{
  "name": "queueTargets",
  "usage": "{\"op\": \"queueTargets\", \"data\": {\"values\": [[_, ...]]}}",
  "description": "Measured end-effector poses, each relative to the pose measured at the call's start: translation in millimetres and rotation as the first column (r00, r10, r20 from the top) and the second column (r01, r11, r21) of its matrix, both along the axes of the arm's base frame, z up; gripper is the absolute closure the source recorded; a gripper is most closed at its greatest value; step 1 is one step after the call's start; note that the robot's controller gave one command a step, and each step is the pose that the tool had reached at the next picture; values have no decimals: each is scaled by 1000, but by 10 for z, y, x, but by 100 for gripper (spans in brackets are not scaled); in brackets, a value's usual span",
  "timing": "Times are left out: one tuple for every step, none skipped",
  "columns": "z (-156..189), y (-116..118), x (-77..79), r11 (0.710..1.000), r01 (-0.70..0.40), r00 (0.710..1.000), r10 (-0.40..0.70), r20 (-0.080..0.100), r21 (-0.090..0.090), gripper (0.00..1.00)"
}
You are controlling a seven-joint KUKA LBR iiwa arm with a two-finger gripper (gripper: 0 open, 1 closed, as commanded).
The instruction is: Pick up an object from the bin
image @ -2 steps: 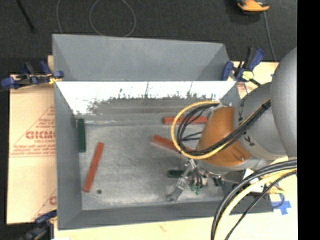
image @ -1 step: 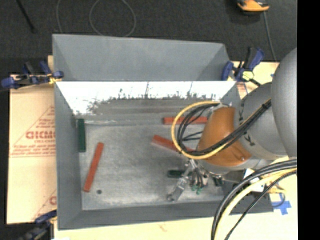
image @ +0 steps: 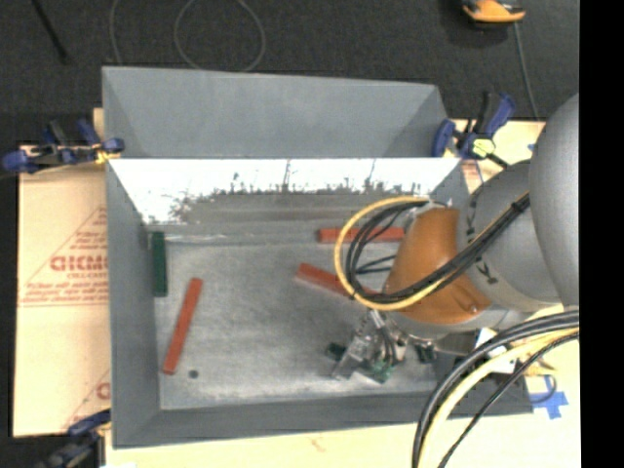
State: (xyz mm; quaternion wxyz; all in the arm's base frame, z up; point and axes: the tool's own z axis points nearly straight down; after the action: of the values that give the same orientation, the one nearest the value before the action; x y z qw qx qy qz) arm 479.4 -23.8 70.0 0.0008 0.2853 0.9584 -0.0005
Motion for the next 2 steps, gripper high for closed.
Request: {"op": "queueTargets", "data": {"values": [[525, -12, 17, 1000, -9, 1000, 9, 5, 1, 100], [819, -22, 29, 1000, -21, 1000, 21, 4, 1, 100]]}}
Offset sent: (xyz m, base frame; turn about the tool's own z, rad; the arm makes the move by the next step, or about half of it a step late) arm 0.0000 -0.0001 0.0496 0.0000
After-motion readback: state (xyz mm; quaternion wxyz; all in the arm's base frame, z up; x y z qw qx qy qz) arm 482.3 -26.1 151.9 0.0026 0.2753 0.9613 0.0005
